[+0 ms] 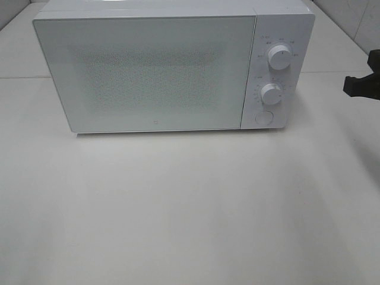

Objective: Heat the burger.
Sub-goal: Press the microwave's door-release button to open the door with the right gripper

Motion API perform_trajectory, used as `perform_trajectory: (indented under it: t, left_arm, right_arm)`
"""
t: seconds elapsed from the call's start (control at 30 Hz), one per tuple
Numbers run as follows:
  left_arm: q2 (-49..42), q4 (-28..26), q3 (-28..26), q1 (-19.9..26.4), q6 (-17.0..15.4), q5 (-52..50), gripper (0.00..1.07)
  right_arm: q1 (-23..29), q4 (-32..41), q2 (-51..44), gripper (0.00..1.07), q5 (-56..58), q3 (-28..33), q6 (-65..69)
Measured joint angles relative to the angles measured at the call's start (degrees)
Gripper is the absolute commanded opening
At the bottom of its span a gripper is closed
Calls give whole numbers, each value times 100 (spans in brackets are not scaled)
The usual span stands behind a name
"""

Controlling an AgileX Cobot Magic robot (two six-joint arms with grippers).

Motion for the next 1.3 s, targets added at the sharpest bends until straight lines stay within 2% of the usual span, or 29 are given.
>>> perform_trajectory:
  t: [0.3, 0.37, 0.9, 1.1, 1.17, 1.3]
  left_arm:
    - [0, 0, 0, 0, 0, 0, 100]
    - [0, 0, 0, 0, 0, 0, 100]
    - [0, 0, 0, 0, 0, 0, 100]
    - [0, 0, 0, 0, 0, 0, 100]
    - [0, 0, 0, 0, 0, 0, 100]
    - [0, 0, 0, 0, 0, 0, 100]
  right_arm:
    - [0, 40, 710, 0, -1180, 338, 218]
    - [0, 115, 1043, 0, -1770, 625, 304]
    - [63, 183, 1633, 0, -2000, 1083, 802]
    - [625, 481, 1639, 0, -2005, 1083, 1306]
    - [951, 716, 1639, 0, -2005, 1083, 1828]
    - [1249, 963, 1639, 0, -2005, 1083, 2475]
